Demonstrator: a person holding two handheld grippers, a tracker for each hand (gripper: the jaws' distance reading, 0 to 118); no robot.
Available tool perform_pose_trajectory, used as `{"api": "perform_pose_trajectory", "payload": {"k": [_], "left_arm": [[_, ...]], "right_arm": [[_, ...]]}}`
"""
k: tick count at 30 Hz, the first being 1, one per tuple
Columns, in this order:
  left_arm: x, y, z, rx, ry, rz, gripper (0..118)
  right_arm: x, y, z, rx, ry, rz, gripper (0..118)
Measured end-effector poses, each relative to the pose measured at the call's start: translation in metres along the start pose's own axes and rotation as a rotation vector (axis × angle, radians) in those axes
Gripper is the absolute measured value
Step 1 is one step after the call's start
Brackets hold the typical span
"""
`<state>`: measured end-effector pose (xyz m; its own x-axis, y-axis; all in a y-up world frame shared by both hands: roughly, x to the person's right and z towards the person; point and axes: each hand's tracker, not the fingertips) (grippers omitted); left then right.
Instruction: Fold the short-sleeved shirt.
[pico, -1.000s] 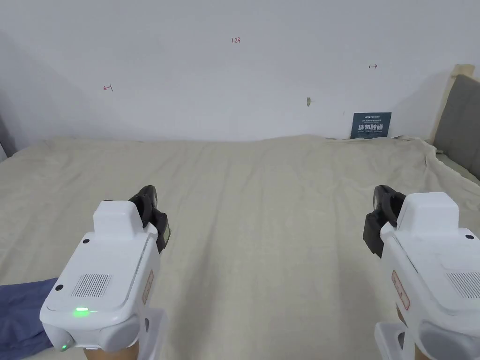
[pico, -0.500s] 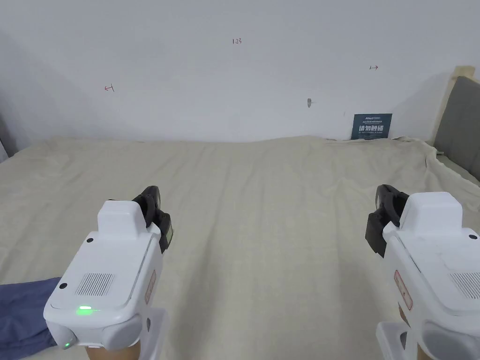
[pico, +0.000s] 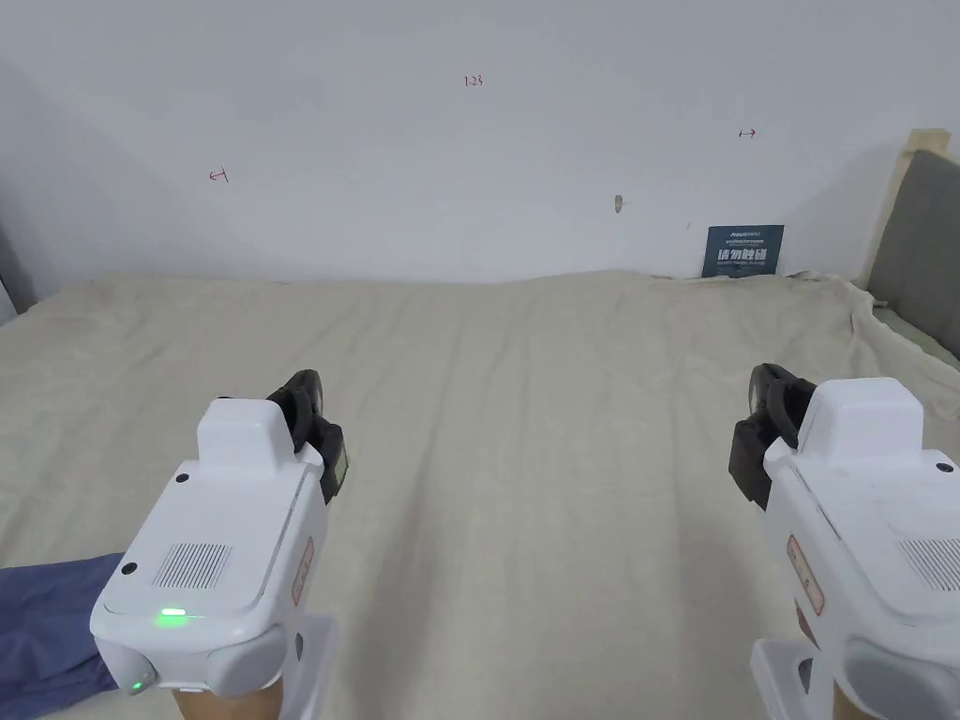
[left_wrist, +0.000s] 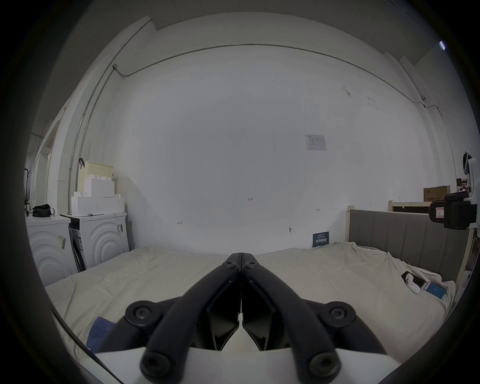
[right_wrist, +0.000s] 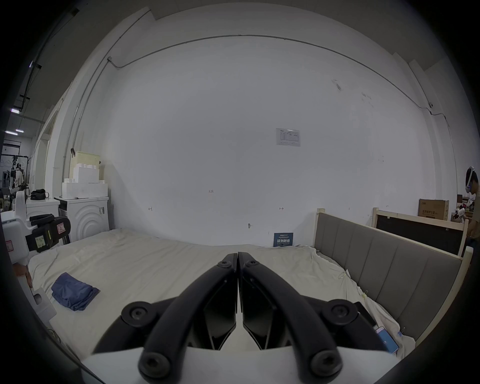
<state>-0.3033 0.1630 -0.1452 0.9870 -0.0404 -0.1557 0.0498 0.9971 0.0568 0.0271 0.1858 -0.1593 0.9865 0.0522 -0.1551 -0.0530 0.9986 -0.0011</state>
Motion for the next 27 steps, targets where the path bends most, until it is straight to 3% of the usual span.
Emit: {"api": "perform_pose_trajectory", "payload": {"k": [27], "left_arm": [[0.0016,-0.0011,0.0012,0.000,0.005,-0.012,0]], "right_arm": [[0.0032,0.0000,0.0000,-0.001,-0.011,0.001,2]]}}
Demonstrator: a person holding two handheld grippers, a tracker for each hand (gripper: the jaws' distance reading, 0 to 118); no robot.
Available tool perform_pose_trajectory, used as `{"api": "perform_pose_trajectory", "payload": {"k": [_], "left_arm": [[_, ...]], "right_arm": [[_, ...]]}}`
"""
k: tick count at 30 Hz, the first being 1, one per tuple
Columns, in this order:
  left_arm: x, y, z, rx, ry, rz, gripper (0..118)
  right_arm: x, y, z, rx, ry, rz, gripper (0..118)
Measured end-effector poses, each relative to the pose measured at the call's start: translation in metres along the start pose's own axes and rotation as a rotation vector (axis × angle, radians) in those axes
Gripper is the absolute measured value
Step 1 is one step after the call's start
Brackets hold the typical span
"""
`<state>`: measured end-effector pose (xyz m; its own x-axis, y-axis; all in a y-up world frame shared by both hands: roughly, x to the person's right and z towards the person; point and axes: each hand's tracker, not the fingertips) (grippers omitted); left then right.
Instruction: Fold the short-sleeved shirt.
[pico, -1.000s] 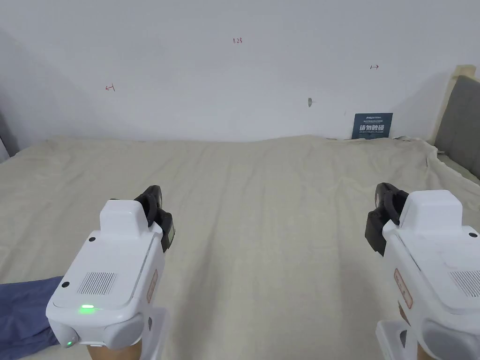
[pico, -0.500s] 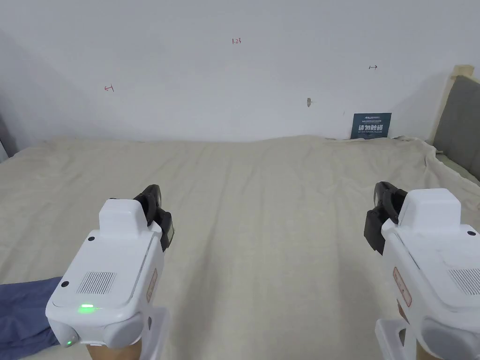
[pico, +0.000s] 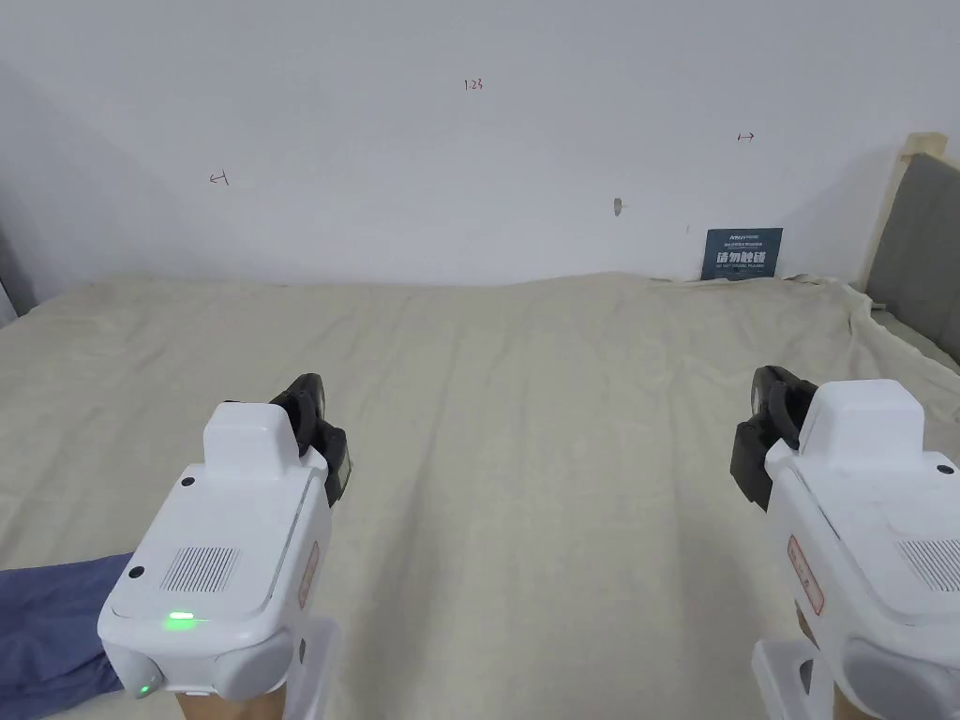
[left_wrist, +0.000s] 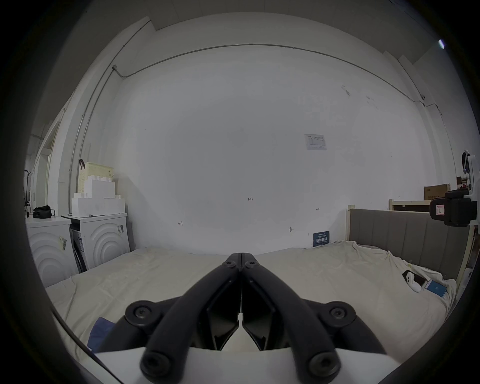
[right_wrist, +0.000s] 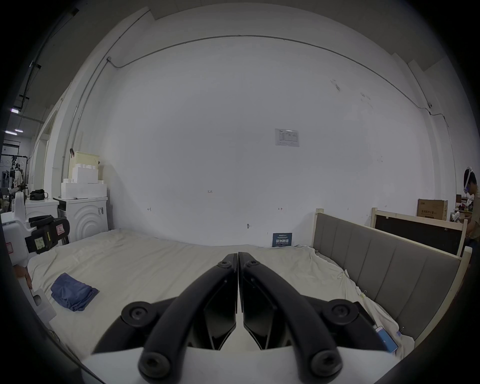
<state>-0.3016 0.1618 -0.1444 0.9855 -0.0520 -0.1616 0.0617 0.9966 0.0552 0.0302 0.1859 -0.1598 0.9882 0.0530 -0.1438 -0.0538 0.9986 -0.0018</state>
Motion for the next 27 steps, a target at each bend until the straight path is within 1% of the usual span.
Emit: {"api": "perform_pose_trajectory", "payload": {"k": [1,2,3,4,5,6,8,9,10,11,13,15,27], "left_arm": [[-0.0002,-0.0003,0.0001,0.001,0.000,0.004,3],[-0.0011,-0.0002,-0.0001,-0.006,-0.005,0.014,8],[-0.0016,-0.0001,-0.0002,-0.009,-0.006,0.028,17],[-0.0023,-0.0003,-0.0002,-0.009,0.009,0.043,42],[-0.0031,-0.0004,-0.0002,-0.008,0.015,0.054,42],[-0.0044,-0.0008,-0.0008,-0.012,0.016,0.066,49],[-0.0071,-0.0018,-0.0023,-0.018,0.011,0.095,82],[-0.0079,-0.0022,-0.0021,-0.018,0.004,0.099,99],[-0.0076,-0.0024,-0.0018,-0.019,0.008,0.097,111],[-0.0071,-0.0027,-0.0013,-0.015,0.010,0.095,115],[-0.0064,-0.0029,-0.0006,-0.012,0.012,0.085,116],[-0.0067,-0.0026,-0.0005,-0.015,0.003,0.088,118],[-0.0062,-0.0024,0.0029,0.013,0.013,0.076,118]], "right_arm": [[0.0007,0.0005,-0.0002,-0.003,-0.002,-0.001,10],[0.0018,0.0007,-0.0005,-0.005,0.003,-0.006,27],[0.0021,0.0008,-0.0003,-0.008,-0.003,-0.007,48],[0.0019,0.0009,0.0000,-0.011,-0.003,-0.008,75],[0.0024,0.0009,-0.0002,-0.013,-0.004,-0.009,75],[0.0031,0.0008,-0.0003,-0.013,-0.005,-0.012,79],[0.0025,0.0010,0.0016,-0.010,-0.004,-0.019,93],[0.0030,0.0011,0.0017,-0.011,-0.003,-0.022,96],[0.0037,0.0012,0.0015,-0.015,0.000,-0.027,100],[0.0036,0.0007,0.0016,-0.018,-0.001,-0.029,104],[0.0039,0.0001,0.0023,-0.014,-0.004,-0.033,118],[0.0048,-0.0001,0.0030,-0.007,-0.009,-0.037,118],[0.0090,-0.0032,0.0009,0.002,-0.009,-0.050,118]]}}
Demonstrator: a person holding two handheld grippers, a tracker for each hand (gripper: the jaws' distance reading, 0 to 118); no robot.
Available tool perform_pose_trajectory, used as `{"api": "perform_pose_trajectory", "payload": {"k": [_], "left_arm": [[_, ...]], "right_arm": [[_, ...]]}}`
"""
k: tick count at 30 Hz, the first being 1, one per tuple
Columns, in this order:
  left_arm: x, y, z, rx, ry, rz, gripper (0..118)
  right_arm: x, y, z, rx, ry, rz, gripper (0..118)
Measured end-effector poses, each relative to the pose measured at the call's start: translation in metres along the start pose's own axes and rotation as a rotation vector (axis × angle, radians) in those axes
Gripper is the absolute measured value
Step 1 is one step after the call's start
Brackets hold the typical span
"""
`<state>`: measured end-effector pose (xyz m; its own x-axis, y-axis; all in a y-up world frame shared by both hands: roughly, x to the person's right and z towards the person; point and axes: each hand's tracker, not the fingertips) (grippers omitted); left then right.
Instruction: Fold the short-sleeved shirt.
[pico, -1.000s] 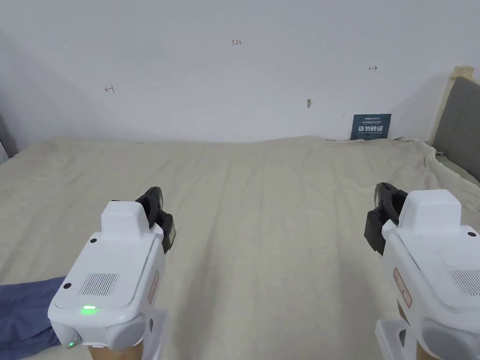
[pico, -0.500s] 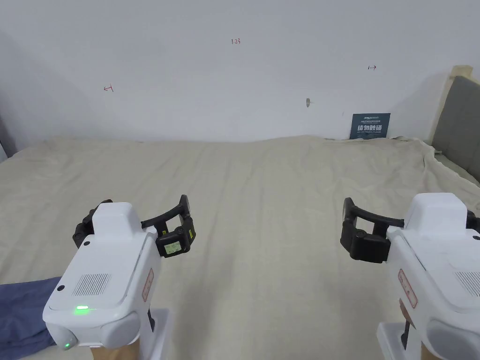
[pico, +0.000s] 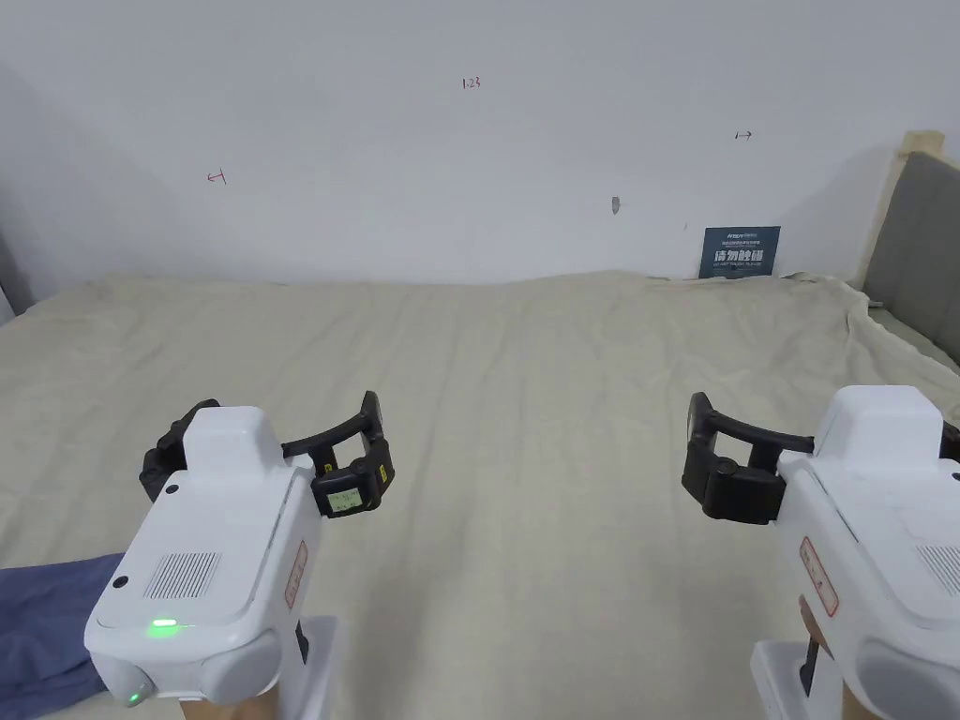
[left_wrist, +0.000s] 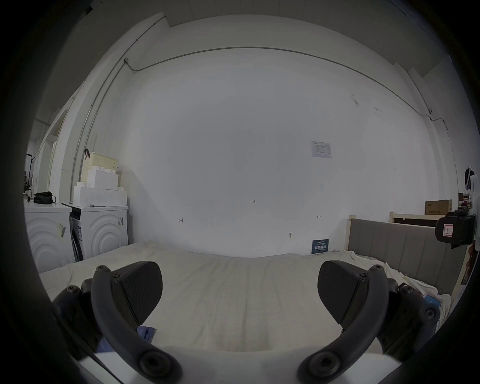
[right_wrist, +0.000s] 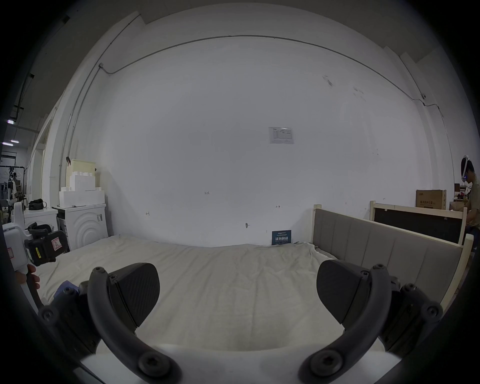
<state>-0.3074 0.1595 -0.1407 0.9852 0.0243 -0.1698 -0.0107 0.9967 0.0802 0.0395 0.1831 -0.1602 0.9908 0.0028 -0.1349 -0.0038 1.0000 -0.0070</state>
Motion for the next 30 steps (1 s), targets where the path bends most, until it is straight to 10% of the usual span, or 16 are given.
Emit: {"api": "perform_pose_trajectory", "payload": {"k": [30], "left_arm": [[0.004,0.002,0.002,0.008,0.009,-0.008,118]], "right_arm": [[-0.010,0.004,0.005,0.009,0.001,-0.003,118]]}}
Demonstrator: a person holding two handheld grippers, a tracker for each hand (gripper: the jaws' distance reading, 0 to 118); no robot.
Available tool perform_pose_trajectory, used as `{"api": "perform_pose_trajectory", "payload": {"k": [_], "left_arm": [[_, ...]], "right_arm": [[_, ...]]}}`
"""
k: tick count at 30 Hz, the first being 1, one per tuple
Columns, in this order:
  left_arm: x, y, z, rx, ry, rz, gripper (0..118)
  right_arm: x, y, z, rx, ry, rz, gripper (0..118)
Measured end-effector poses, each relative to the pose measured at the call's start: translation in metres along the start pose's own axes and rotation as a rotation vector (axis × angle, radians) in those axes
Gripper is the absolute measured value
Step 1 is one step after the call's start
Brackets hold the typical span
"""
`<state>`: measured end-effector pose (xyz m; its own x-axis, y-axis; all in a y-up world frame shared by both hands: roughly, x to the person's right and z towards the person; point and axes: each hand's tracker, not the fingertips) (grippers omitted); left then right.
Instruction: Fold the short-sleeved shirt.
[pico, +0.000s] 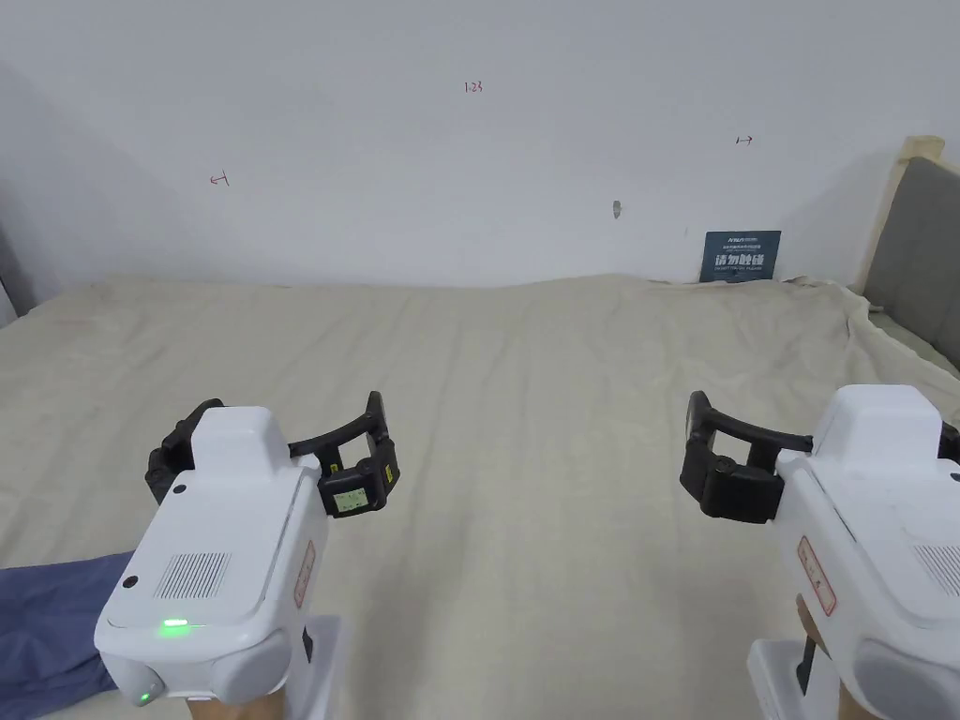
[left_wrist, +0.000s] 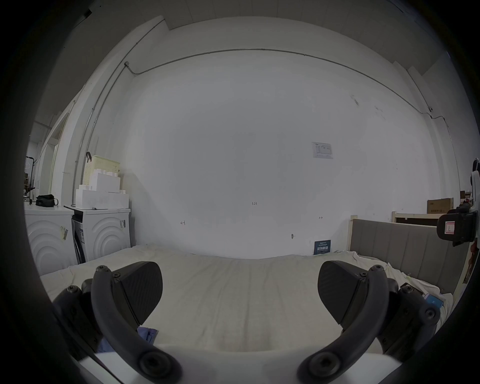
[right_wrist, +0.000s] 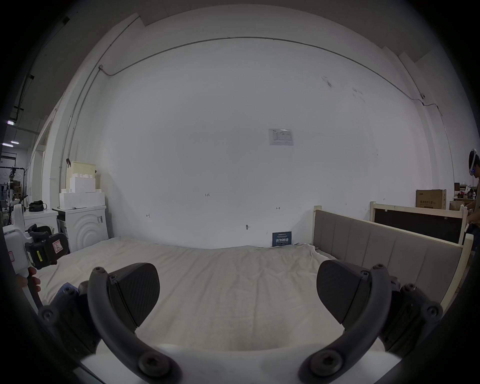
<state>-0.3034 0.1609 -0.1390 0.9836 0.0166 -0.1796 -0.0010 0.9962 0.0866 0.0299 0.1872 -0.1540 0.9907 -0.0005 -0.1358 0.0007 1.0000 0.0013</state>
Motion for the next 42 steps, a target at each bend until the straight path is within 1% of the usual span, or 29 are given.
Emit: {"api": "perform_pose_trajectory", "payload": {"k": [42], "left_arm": [[-0.0019,0.0003,0.0020,0.014,0.009,-0.007,118]], "right_arm": [[0.0082,-0.0054,-0.0025,0.008,0.005,0.003,118]]}}
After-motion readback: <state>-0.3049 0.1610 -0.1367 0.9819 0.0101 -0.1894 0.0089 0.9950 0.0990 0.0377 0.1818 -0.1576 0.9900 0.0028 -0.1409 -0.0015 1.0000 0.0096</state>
